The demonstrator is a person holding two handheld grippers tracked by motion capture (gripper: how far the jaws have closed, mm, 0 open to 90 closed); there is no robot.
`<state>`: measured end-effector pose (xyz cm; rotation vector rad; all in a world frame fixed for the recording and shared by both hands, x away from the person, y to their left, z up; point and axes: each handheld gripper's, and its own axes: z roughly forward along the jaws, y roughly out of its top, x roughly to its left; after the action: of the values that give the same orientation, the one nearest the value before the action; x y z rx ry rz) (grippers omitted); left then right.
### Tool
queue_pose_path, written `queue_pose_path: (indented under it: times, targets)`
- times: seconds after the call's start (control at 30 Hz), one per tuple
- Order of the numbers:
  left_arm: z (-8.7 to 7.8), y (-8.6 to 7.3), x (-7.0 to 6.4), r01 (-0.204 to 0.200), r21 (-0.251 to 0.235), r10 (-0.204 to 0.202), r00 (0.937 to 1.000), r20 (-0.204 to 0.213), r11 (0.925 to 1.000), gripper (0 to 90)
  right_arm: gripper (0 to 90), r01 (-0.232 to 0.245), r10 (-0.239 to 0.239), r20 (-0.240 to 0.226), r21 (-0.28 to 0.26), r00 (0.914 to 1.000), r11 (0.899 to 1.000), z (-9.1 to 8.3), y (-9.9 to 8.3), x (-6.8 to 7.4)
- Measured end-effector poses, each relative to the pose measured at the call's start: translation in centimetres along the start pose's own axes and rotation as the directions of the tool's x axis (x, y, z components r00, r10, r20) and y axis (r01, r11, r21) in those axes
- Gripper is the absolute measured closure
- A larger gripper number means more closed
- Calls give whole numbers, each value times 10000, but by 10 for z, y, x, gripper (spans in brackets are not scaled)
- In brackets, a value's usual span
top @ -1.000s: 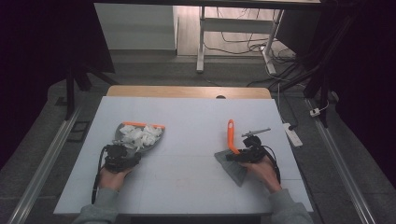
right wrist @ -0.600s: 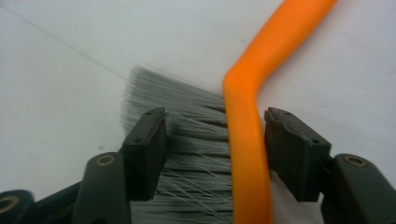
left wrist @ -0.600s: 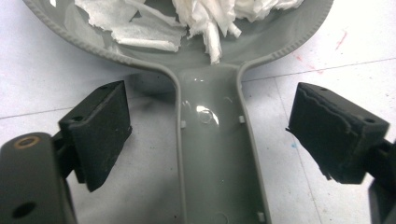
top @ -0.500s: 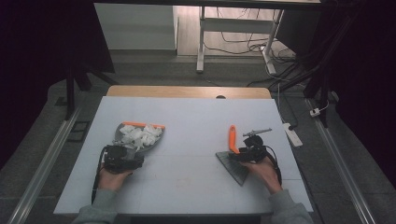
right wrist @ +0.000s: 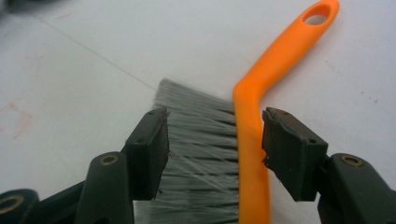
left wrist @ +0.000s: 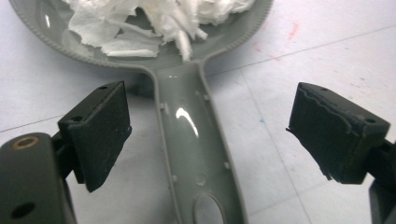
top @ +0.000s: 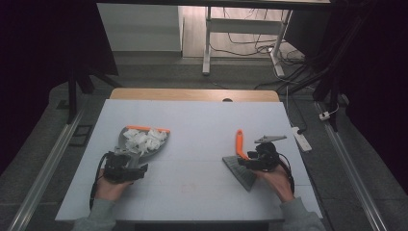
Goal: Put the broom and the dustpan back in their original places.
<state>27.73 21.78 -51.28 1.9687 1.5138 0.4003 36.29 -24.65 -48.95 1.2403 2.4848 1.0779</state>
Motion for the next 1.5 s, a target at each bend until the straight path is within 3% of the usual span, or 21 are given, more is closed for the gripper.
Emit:
queue_pose_path:
  times: [0.27,0.5,0.63,0.83,1.13,1.5]
  targets:
    - [-10,-5,-2,-530,-232,541,9973,502,9983,164,425,291,-293,-92,-158,9995,9995,-10,-10,3]
    - [-20,-14,-7,-1313,-410,1349,9854,1035,9905,175,427,529,-533,-88,-385,9985,9979,-19,-23,3]
    - [-26,-21,-4,-1526,-628,1598,9781,1333,9863,182,428,792,-800,-102,-634,9967,9948,-26,-33,6]
    - [-29,-27,3,-1407,-1013,1551,9761,1522,9849,202,431,1037,-1048,-59,-963,9945,9899,-31,-47,7]
    - [-22,-26,3,-1676,-616,1764,9660,1889,9839,204,437,1408,-1404,115,-926,9900,9857,-31,-51,11]
    - [-20,-26,1,-1683,-473,1743,9651,1953,9846,205,438,1438,-1438,67,-944,9896,9851,-32,-51,11]
